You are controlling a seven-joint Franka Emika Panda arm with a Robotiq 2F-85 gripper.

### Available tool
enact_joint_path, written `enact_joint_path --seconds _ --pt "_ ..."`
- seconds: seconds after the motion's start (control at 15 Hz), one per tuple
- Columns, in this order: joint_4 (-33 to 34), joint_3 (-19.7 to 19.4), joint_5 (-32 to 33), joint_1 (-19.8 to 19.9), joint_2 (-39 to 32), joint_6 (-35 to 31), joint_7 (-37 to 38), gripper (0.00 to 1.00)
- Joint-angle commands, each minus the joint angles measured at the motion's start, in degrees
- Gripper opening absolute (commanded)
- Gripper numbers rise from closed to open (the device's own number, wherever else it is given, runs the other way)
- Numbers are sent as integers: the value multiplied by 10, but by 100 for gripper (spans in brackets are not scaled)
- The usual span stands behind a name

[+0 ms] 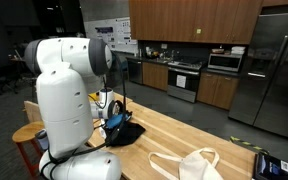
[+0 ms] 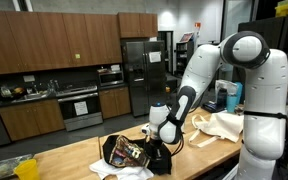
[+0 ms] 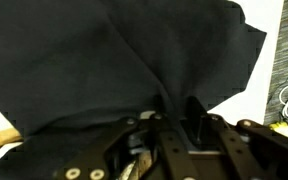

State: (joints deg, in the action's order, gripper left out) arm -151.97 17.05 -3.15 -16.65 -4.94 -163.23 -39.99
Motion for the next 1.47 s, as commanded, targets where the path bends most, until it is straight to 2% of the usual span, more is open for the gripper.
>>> enact_joint_path --seconds 0.0,0.4,0.6,0.87,1.0,1.13,1.4 --pt "-3 15 -9 25 16 -13 -38 1" --pt "10 6 -62 52 44 10 -115 1" --pt "18 -20 -66 66 82 29 -137 1" --pt "36 -85 120 109 171 53 -81 1" --pt "56 -112 176 134 206 53 -67 1" --pt "74 -140 211 161 241 56 -51 1" --pt "99 -192 231 206 320 90 -23 1"
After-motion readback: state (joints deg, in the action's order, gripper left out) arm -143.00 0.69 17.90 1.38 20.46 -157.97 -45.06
